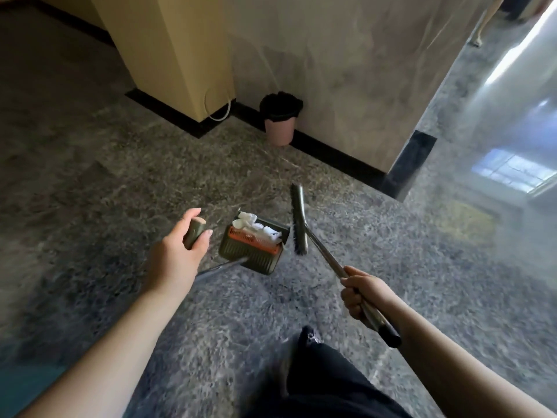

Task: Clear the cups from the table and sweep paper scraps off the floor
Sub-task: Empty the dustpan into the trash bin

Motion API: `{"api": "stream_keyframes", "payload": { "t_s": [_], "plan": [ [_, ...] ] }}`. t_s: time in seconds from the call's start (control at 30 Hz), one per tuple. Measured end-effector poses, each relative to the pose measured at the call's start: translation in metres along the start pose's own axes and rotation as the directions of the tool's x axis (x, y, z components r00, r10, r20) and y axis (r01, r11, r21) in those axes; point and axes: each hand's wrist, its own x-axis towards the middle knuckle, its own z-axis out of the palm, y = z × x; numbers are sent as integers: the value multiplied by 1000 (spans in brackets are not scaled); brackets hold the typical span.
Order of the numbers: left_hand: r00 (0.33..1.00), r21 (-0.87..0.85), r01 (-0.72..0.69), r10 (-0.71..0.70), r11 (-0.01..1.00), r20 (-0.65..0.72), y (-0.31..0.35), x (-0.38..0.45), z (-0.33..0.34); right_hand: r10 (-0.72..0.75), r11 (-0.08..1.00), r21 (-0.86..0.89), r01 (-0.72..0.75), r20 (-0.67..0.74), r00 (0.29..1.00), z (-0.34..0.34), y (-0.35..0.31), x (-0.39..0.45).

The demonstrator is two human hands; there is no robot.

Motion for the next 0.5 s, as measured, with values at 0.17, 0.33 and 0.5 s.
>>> {"api": "stream_keyframes", "payload": {
  "t_s": [0.17, 0.33, 0.5],
  "plan": [
    [999, -31, 38, -39, 999, -16, 1, 116, 33, 38, 999, 3, -38, 32, 999, 17, -94, 80],
    [997, 63, 37, -32, 997, -72, 13, 228, 64, 7, 997, -83, -8, -9, 1000, 37, -193, 151],
    [996, 50, -12, 17, 999, -92, 31, 332, 77, -18, 995, -96, 17, -8, 1000, 63, -287, 202]
  ]
}}
